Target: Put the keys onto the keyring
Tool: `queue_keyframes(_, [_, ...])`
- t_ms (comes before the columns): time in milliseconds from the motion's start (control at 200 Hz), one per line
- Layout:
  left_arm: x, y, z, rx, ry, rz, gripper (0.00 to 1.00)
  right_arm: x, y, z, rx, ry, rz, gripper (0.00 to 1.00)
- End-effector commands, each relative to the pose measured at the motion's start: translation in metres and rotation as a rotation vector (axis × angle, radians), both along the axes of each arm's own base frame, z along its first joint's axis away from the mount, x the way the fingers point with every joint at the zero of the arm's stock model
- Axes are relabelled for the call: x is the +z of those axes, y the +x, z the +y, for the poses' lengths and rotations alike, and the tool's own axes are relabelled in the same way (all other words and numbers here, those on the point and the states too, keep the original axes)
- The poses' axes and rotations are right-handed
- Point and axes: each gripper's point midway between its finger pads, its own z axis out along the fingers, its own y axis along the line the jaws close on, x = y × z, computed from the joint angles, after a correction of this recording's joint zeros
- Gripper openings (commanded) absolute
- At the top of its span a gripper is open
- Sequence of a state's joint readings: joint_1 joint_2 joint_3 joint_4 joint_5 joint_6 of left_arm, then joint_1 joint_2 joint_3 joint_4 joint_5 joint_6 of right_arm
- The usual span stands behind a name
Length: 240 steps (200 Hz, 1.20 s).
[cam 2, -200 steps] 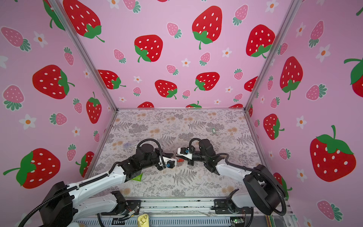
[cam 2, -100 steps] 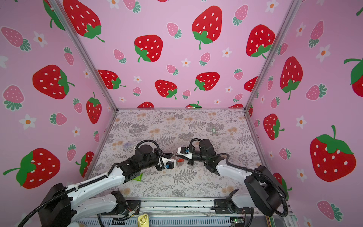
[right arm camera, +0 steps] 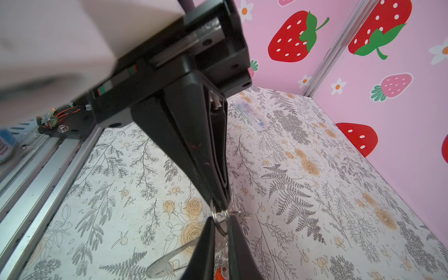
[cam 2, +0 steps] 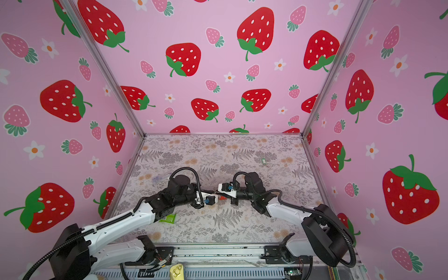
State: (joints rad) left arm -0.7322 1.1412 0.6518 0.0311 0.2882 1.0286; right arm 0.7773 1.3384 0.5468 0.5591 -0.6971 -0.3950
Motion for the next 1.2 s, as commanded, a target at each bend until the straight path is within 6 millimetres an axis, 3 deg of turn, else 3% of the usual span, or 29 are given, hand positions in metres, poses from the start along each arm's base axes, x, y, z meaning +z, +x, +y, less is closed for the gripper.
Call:
queue_keyframes(0, [0.014, -0.010, -0.011, -0.063, -0.048, 0.072, 0.00, 0.008, -0.005, 0.004, 0.036, 0.020, -0.028, 0.11])
queue_keyframes(300, [0.018, -0.004, -0.006, -0.030, -0.111, 0.176, 0.00, 0.005, -0.006, 0.002, 0.022, 0.027, -0.029, 0.00])
queue_keyframes(435, [0.016, 0.000, 0.001, 0.000, -0.201, 0.254, 0.24, 0.008, -0.003, 0.002, -0.002, 0.062, -0.021, 0.00])
queue_keyframes(495, [0.018, 0.004, 0.007, 0.021, -0.272, 0.280, 0.27, 0.009, -0.003, 0.003, -0.004, 0.073, -0.014, 0.00])
queue_keyframes(630, [0.015, 0.005, 0.015, 0.035, -0.363, 0.328, 0.27, 0.012, -0.002, 0.005, -0.001, 0.103, 0.008, 0.00])
queue_keyframes(1195, [0.008, 0.000, 0.007, -0.018, -0.405, 0.404, 0.18, 0.016, -0.002, 0.009, 0.010, 0.130, 0.028, 0.00])
